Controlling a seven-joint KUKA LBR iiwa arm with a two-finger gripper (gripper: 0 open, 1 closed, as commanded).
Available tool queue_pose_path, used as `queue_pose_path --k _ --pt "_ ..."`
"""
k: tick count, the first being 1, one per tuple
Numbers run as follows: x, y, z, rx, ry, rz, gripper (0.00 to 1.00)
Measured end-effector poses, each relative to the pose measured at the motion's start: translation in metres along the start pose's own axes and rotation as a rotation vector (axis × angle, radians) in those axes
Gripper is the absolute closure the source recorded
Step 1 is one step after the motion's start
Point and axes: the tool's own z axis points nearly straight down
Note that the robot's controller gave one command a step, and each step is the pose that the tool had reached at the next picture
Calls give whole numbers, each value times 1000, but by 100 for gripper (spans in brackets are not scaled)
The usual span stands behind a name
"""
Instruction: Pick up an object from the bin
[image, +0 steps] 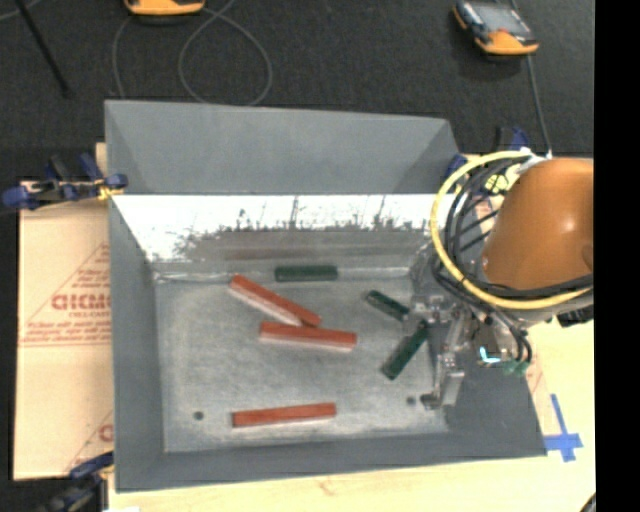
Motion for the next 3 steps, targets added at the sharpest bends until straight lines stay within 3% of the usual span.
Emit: queue_pose_path --k 1,2,3 --pt "-41 -31 177 1 -5 32 0" --pt "-20 -47 173 4 -9 -343 0" --pt "-20 -46 173 3 -9 -346 100"
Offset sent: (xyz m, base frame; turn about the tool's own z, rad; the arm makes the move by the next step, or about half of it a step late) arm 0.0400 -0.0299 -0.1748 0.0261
